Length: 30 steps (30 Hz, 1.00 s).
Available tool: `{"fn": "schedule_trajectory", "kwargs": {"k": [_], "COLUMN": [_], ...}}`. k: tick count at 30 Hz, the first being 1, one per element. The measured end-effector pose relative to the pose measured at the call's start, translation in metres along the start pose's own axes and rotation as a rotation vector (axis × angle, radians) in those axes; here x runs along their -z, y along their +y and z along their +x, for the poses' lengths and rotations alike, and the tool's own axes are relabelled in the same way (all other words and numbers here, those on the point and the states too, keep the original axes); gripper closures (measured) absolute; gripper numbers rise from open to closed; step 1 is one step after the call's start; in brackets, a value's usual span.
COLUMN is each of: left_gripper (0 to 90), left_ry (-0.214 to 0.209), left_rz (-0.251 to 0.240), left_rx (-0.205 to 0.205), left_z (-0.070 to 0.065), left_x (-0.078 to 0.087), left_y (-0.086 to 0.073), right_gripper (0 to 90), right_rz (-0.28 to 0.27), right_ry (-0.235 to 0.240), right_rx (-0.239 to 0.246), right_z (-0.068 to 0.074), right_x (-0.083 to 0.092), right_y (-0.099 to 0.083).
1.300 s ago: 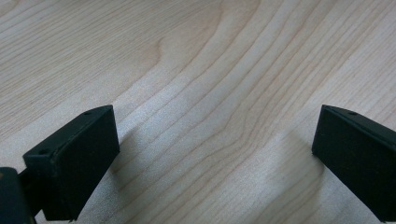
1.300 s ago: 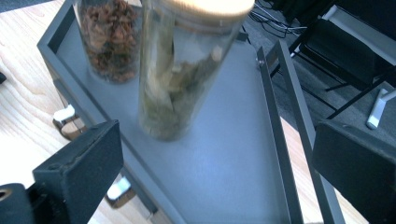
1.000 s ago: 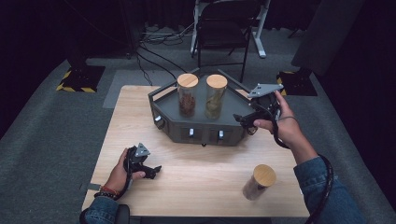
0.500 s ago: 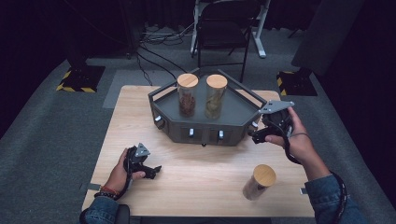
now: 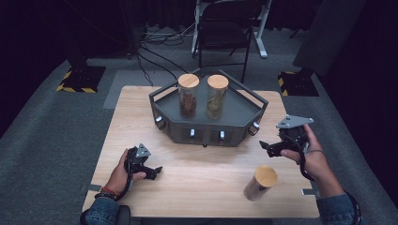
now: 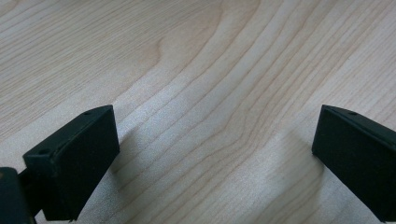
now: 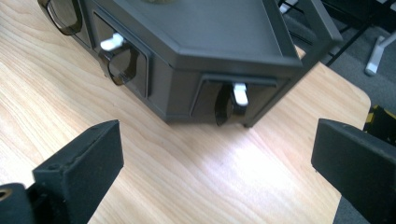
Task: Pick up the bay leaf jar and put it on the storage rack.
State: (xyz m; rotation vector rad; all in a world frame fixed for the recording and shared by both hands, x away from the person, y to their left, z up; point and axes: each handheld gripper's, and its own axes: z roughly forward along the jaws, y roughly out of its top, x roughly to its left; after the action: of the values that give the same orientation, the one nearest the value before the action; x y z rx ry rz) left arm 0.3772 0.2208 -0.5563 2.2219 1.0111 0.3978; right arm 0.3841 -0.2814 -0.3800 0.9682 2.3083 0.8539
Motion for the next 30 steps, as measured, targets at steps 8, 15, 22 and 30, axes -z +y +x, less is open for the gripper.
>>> {"fn": "schedule_trajectory", "kwargs": {"k": [8, 15, 22, 30], "left_gripper": [0.3, 0.3, 0.4, 0.3], "left_ry": [0.000, 0.000, 0.000, 0.000], "left_rz": [0.000, 0.000, 0.000, -0.001], "left_rx": [0.001, 0.000, 0.000, 0.001], "left_z": [0.000, 0.000, 0.000, 0.000], "left_x": [0.000, 0.000, 0.000, 0.000], "left_y": [0.000, 0.000, 0.000, 0.000], "right_gripper": [2.4, 2.4, 2.7, 2.6], "right_rz": [0.017, 0.022, 0.009, 0.010], "right_ry": [-0.006, -0.001, -0.016, -0.008], "right_rx": [-0.043, -0.055, -0.068, -0.074], "right_z": [-0.005, -0.006, -0.007, -0.007], "right_x": [0.004, 0.010, 0.016, 0.017], "right_y": [-0.026, -0.048, -0.068, -0.087]}}
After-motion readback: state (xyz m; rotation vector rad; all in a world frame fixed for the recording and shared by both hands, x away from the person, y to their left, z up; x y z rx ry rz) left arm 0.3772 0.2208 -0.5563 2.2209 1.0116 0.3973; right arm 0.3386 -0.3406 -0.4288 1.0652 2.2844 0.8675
